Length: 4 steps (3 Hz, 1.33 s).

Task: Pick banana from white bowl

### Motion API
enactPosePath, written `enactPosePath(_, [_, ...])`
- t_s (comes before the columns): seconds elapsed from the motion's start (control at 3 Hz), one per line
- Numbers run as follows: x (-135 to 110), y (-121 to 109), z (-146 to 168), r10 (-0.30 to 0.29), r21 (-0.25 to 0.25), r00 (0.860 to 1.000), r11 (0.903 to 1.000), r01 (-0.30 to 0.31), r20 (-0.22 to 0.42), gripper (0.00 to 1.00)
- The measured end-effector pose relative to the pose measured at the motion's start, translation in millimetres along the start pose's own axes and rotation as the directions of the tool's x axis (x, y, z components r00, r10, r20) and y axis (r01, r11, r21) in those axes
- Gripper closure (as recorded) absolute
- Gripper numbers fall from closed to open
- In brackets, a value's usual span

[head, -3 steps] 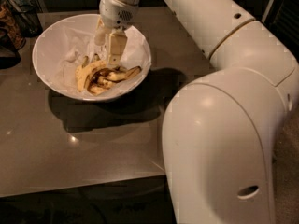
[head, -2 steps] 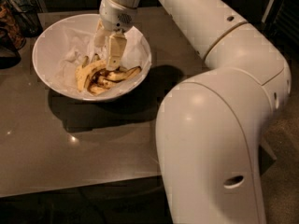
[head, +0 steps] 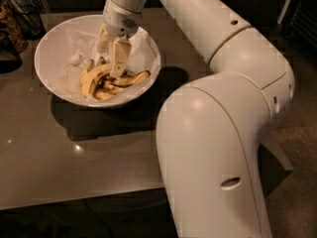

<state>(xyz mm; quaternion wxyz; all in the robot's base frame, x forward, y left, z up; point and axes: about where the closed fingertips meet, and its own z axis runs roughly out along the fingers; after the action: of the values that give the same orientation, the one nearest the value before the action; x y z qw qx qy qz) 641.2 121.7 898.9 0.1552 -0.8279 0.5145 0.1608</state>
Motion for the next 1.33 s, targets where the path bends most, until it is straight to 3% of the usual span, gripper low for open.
enactPosePath(0.33, [0,0,6,0.0,-0.014,1.0,0.9999,0.0,0.012,0.31])
enactPosePath(0.67, [2,6,16,0.013,-0.037,1.0,0.9992,-0.012,0.028,0.42])
enactPosePath(1.0, [5,9,21,0.021,-0.052,0.999,0.9985,-0.019,0.037,0.42])
enactPosePath(1.33, [6,11,23,0.019,-0.059,0.999,0.9981,-0.017,0.034,0.6])
